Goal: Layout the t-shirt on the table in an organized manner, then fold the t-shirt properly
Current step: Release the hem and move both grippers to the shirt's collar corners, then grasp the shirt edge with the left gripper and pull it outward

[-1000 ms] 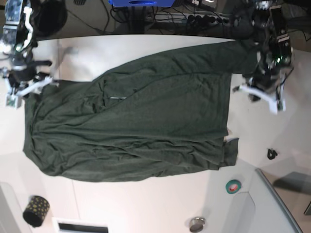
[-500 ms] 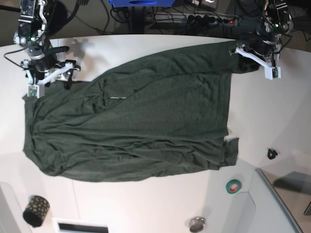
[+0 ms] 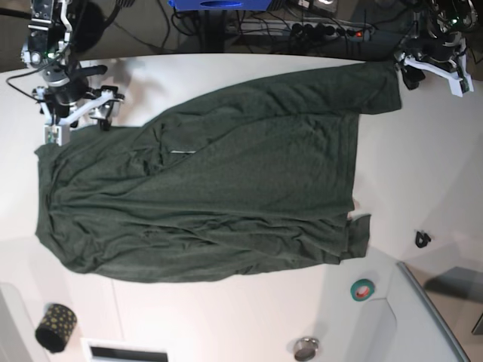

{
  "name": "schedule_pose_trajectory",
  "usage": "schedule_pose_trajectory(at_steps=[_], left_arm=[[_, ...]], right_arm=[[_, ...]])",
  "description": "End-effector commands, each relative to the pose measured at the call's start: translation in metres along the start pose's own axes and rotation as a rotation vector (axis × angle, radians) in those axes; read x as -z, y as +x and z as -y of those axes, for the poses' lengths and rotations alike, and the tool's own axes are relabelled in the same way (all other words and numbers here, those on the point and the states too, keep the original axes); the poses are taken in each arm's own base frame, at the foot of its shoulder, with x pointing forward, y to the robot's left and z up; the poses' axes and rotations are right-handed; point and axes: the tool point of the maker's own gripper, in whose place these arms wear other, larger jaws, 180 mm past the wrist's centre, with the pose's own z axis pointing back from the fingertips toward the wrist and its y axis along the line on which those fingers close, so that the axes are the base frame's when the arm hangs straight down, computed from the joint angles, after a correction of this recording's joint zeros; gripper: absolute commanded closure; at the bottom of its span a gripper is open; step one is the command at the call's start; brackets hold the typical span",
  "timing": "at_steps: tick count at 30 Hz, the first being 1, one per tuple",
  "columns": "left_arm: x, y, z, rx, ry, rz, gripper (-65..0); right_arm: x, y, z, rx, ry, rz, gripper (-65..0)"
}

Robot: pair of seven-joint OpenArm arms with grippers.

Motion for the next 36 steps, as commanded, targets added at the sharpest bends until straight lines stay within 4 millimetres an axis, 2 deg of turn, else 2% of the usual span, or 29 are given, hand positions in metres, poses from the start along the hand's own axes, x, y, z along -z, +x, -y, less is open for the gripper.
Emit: schedule_pose_trajectory(at_steps=[1, 3, 8, 10, 14, 16, 17, 18, 20, 21, 22, 25, 27, 33, 36], left_arm=[[0.0, 0.003, -0.002, -0.003, 0.0, 0.013, -49.5], [0.003, 0.0, -0.002, -0.011, -0.002, 0.004, -49.5], [0.013, 0.0, 0.027, 0.011, -0.068, -0.004, -49.5], [0.017, -0.009, 0.034, 0.014, -0.086, -0.031, -49.5], [0.038, -0.022, 0.055, -0.008, -0.128, -0.081, -49.4], [0.042, -0.031, 0.064, -0.003, -0.147, -0.109, -47.6], [0.043, -0.032, 0.069, 0.004, -0.158, -0.113, -43.4], [0.042, -0.035, 0.071, 0.013, -0.164, -0.12, -36.4], [0.04, -0.031, 0.076, 0.025, -0.177, -0.107, -16.6], [0.037, -0.033, 0.075, 0.033, -0.176, -0.109, -4.9], [0.033, -0.031, 0.077, 0.043, -0.182, -0.101, 0.0], [0.02, -0.02, 0.087, 0.08, -0.207, -0.063, 0.0], [0.008, -0.014, 0.104, 0.125, -0.25, -0.037, 0.0], [-0.036, 0.016, 0.164, 0.237, -0.386, 0.008, 0.0], [-0.048, 0.038, 0.206, 0.27, -0.473, 0.042, 0.0]], right_arm=[[-0.003, 0.008, 0.001, -0.007, 0.0, 0.033, -39.6], [-0.003, 0.009, 0.001, -0.009, 0.002, 0.035, -39.6], [-0.003, 0.009, 0.001, -0.009, 0.002, 0.035, -39.6], [-0.003, 0.01, 0.0, -0.009, 0.002, 0.037, -39.6], [-0.004, 0.009, 0.001, -0.009, 0.001, 0.034, -39.6], [-0.004, 0.008, 0.001, -0.009, 0.001, 0.032, -39.6], [-0.004, 0.008, 0.001, -0.009, 0.001, 0.032, -39.6], [-0.004, 0.008, 0.001, -0.009, 0.0, 0.033, -39.6], [-0.004, 0.008, 0.001, -0.007, 0.0, 0.033, -39.6], [-0.004, 0.008, 0.001, -0.007, 0.0, 0.033, -39.6], [-0.004, 0.008, 0.001, -0.007, 0.0, 0.033, -39.6], [-0.004, 0.009, 0.001, -0.007, 0.001, 0.034, -39.6], [-0.003, 0.01, 0.001, -0.007, 0.001, 0.037, -39.6], [0.0, 0.016, 0.0, -0.006, 0.003, 0.05, -39.6], [0.0, 0.017, 0.0, -0.005, 0.002, 0.051, -39.6]])
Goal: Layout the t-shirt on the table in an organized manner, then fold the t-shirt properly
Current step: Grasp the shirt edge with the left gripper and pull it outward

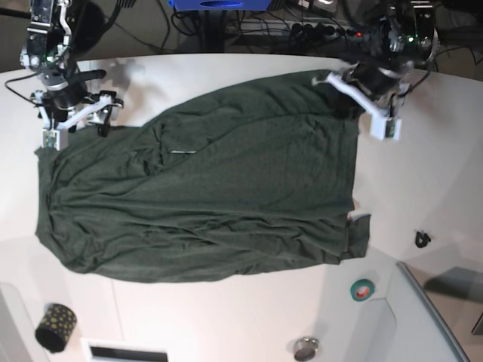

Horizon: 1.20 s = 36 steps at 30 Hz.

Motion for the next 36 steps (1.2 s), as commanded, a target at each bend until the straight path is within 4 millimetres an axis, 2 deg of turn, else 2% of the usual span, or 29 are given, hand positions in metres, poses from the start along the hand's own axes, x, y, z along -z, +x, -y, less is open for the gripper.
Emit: schedule_pose_trajectory(at_steps=[1, 3, 6, 10, 14, 15, 16, 18, 19, 21, 23, 24, 25, 26, 29, 30, 33, 36], left_arm=[[0.003, 0.019, 0.014, 0.027, -0.039, 0.034, 0.0], [0.015, 0.036, 0.043, 0.07, -0.113, 0.032, 0.0], [0.027, 0.064, 0.099, 0.132, -0.244, 0.055, 0.0], [0.039, 0.106, 0.187, 0.267, -0.441, 0.115, 0.0], [0.057, 0.121, 0.265, 0.387, -0.585, 0.092, 0.0], [0.061, 0.125, 0.277, 0.406, -0.598, 0.087, 0.0], [0.067, 0.133, 0.279, 0.396, -0.592, 0.092, 0.0], [0.079, 0.171, 0.268, 0.293, -0.544, 0.17, 0.0], [0.087, 0.195, 0.249, 0.203, -0.492, 0.227, 0.0], [0.101, 0.239, 0.198, 0.018, -0.37, 0.334, 0.0], [0.113, 0.267, 0.148, -0.126, -0.267, 0.391, 0.0], [0.119, 0.273, 0.123, -0.186, -0.221, 0.404, 0.0], [0.125, 0.274, 0.101, -0.231, -0.182, 0.404, 0.0], [0.131, 0.271, 0.09, -0.255, -0.162, 0.393, 0.0], [0.151, 0.245, 0.07, -0.231, -0.084, 0.336, 0.0], [0.158, 0.227, 0.062, -0.229, -0.053, 0.318, 0.0], [0.163, 0.202, 0.049, -0.225, -0.009, 0.329, 0.0], [0.164, 0.189, 0.039, -0.21, 0.013, 0.318, 0.0]], right_arm=[[-0.002, 0.008, 0.002, -0.004, -0.001, 0.03, -39.5], [-0.001, 0.011, 0.004, 0.0, -0.008, 0.035, -39.5], [-0.004, 0.012, 0.019, 0.019, -0.048, 0.042, -39.5], [-0.007, 0.017, 0.037, 0.038, -0.092, 0.056, -39.5], [-0.01, 0.018, 0.048, 0.049, -0.121, 0.063, -39.5], [-0.011, 0.018, 0.051, 0.052, -0.127, 0.064, -39.5], [-0.011, 0.018, 0.052, 0.053, -0.131, 0.065, -39.5], [-0.012, 0.017, 0.052, 0.053, -0.131, 0.062, -39.5], [-0.012, 0.016, 0.053, 0.053, -0.132, 0.059, -39.5], [-0.012, 0.014, 0.053, 0.053, -0.132, 0.054, -39.5], [-0.012, 0.014, 0.051, 0.053, -0.128, 0.053, -39.5], [-0.012, 0.014, 0.05, 0.052, -0.125, 0.052, -39.5], [-0.012, 0.013, 0.05, 0.051, -0.125, 0.051, -39.5], [-0.012, 0.012, 0.049, 0.051, -0.124, 0.049, -39.5], [-0.008, 0.006, 0.046, 0.054, -0.115, 0.033, -39.5], [-0.007, 0.004, 0.045, 0.052, -0.112, 0.026, -39.5], [-0.004, 0.002, 0.045, 0.057, -0.109, 0.017, -39.5], [0.002, -0.007, 0.045, 0.068, -0.107, -0.007, -39.5]])
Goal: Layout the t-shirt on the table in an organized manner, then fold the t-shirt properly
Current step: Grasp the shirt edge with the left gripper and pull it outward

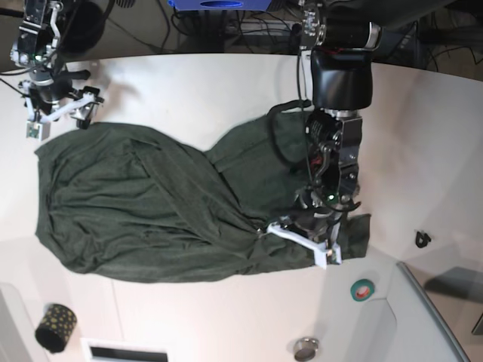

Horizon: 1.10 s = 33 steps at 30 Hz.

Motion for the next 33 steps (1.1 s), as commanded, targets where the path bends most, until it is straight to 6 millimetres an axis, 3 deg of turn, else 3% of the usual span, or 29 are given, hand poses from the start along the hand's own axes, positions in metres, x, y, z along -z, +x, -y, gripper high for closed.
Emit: schedule_pose_trajectory(at_steps=[1, 3, 9, 15, 21, 28, 33], left_arm=[[-0.001, 0.031, 0.015, 0.007, -0.035, 0.084, 0.0], [-0.001, 0.026, 0.007, 0.011, -0.021, 0.076, 0.0], [-0.008, 0.023, -0.04, 0.057, 0.056, 0.067, 0.0], [-0.019, 0.02, -0.078, 0.096, 0.114, 0.058, 0.0], [-0.033, 0.03, -0.112, 0.076, 0.179, 0.088, 0.0], [-0.034, 0.034, -0.114, 0.079, 0.184, 0.093, 0.0], [-0.036, 0.033, -0.118, 0.074, 0.191, 0.093, 0.0]], right_arm=[[0.0, 0.01, 0.002, -0.007, 0.0, 0.033, -39.5], [0.0, 0.008, 0.003, -0.005, -0.001, 0.027, -39.5], [-0.002, 0.002, 0.006, -0.006, -0.007, 0.016, -39.5], [-0.008, 0.008, -0.002, -0.007, 0.007, 0.043, -39.5], [-0.018, 0.013, -0.065, -0.237, 0.196, 0.054, -39.2], [-0.007, 0.013, -0.105, -0.508, 0.197, 0.059, -38.0], [0.006, 0.017, -0.125, -0.562, 0.232, 0.059, -38.3]])
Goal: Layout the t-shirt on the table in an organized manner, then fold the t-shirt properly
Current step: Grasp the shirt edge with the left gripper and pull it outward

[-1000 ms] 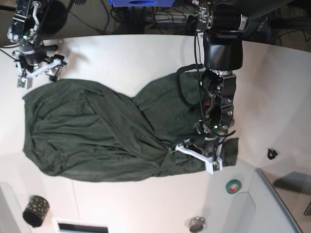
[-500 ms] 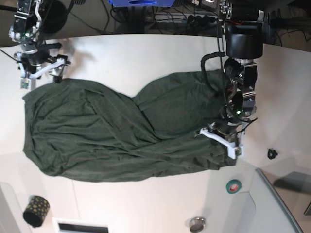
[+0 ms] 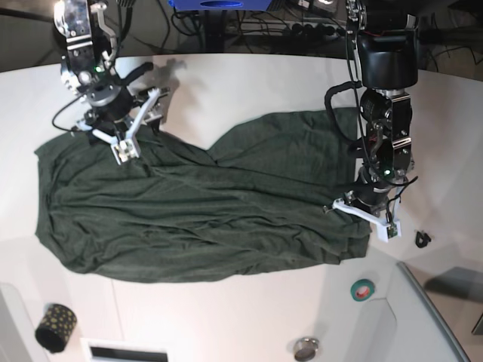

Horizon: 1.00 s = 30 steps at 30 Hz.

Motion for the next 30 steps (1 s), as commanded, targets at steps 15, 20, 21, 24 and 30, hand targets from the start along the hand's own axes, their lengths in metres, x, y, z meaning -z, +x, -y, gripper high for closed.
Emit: schedule_pose_trajectory(at_steps=[15, 20, 21, 24, 30], left_arm=[[-0.01, 0.051, 0.019, 0.012, -0.045, 0.139, 0.0], [-0.015, 0.065, 0.026, 0.008, -0.06, 0.121, 0.0], [-0.015, 0.068, 0.027, 0.009, -0.062, 0.124, 0.0], [-0.018, 0.077, 0.03, 0.009, -0.069, 0.144, 0.0], [-0.02, 0.085, 0.033, 0.01, -0.075, 0.165, 0.0]], right_arm=[[0.013, -0.019, 0.011, 0.002, -0.015, -0.053, -18.9], [0.01, -0.008, 0.014, -0.003, -0.024, -0.031, -10.2], [0.009, -0.008, 0.015, -0.004, -0.027, -0.045, -9.2], [0.005, 0.001, 0.023, -0.019, -0.045, -0.056, -5.0], [0.001, 0.018, 0.041, -0.05, -0.08, -0.059, -0.6]])
